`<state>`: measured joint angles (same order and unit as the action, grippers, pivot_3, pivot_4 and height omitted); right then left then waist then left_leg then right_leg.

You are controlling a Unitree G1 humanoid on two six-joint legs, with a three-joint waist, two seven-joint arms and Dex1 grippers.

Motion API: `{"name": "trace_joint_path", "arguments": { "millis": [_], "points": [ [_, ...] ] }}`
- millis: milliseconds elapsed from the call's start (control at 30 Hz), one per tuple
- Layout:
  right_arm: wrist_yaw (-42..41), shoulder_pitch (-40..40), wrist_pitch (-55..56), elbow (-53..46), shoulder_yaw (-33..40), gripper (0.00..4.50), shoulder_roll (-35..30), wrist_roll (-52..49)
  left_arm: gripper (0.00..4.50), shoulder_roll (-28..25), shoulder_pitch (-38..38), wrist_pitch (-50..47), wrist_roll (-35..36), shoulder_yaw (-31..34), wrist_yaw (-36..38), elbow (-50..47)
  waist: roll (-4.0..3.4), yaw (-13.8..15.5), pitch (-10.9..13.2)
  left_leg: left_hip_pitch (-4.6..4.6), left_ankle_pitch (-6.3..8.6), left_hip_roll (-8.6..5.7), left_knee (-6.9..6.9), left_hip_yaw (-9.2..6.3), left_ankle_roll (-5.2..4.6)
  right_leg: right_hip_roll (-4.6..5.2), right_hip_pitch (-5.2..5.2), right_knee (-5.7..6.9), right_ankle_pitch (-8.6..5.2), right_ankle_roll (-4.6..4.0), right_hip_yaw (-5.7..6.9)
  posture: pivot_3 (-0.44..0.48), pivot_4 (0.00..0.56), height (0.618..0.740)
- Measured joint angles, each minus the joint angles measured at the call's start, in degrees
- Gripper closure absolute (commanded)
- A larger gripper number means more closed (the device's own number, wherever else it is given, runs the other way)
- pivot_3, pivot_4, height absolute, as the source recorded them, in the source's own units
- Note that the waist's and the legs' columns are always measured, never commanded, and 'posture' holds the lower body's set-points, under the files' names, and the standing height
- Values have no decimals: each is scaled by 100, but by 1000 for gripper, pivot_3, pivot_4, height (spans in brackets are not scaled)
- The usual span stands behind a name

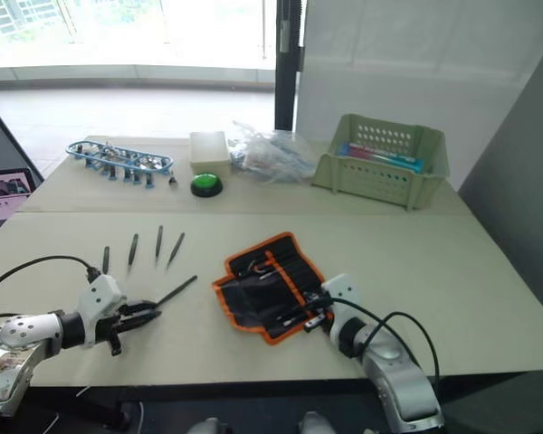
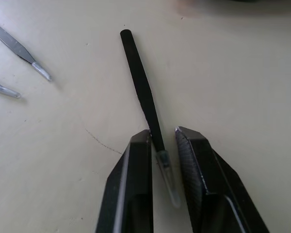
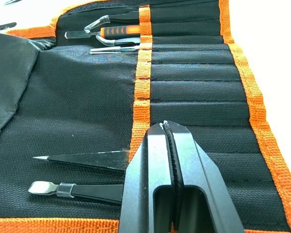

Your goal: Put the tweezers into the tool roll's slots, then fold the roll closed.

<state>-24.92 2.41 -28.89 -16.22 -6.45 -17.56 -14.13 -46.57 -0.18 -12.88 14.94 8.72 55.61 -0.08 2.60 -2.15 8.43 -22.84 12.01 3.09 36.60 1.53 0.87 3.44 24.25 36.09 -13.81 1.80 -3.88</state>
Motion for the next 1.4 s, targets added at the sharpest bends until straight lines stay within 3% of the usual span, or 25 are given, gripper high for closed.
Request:
{"name": "trace_joint_path", "arguments": {
  "millis": [400,700,833,967,1100,1400],
  "points": [
    [-10,-35,0,-32,5,4500,0,-1,4492,-171,-203,-583,258,62,147,-21,-3,-16,-3,-3,-4,0,0,0,-7,-5,3,-1,0,1,0,0,150,738],
    [-31,-22,0,-44,4,4500,-10,-2,4492,-563,-1008,-1709,838,198,219,-1026,18,-15,8,-11,-22,-2,0,1,-37,-4,3,-7,-1,2,1,0,150,738],
    [-32,-7,0,-34,11,4500,-14,-2,4492,-566,-1783,-2655,1040,-288,77,-1518,32,-12,6,-10,-23,-5,0,1,-38,-9,0,-5,-1,5,1,0,150,738],
    [-41,56,0,-6,-1,4500,-16,-1,4492,-554,-2542,-3465,920,-1339,-50,-1973,38,-27,3,-10,-24,-9,0,1,-39,-13,0,-5,0,9,-5,0,150,738],
    [-86,115,0,47,-23,4500,-23,-1,4492,-123,-3188,-4094,869,-2050,-258,-2045,38,-39,4,-12,-25,-8,0,-5,-41,-27,0,-2,12,34,-10,0,150,738],
    [-82,152,0,92,-54,4500,-24,-1,4492,-143,-3808,-4491,340,-3199,-236,-1915,35,-37,6,-10,-25,-10,1,-13,-41,-31,-1,-2,10,31,-16,0,150,738]
  ]
}}
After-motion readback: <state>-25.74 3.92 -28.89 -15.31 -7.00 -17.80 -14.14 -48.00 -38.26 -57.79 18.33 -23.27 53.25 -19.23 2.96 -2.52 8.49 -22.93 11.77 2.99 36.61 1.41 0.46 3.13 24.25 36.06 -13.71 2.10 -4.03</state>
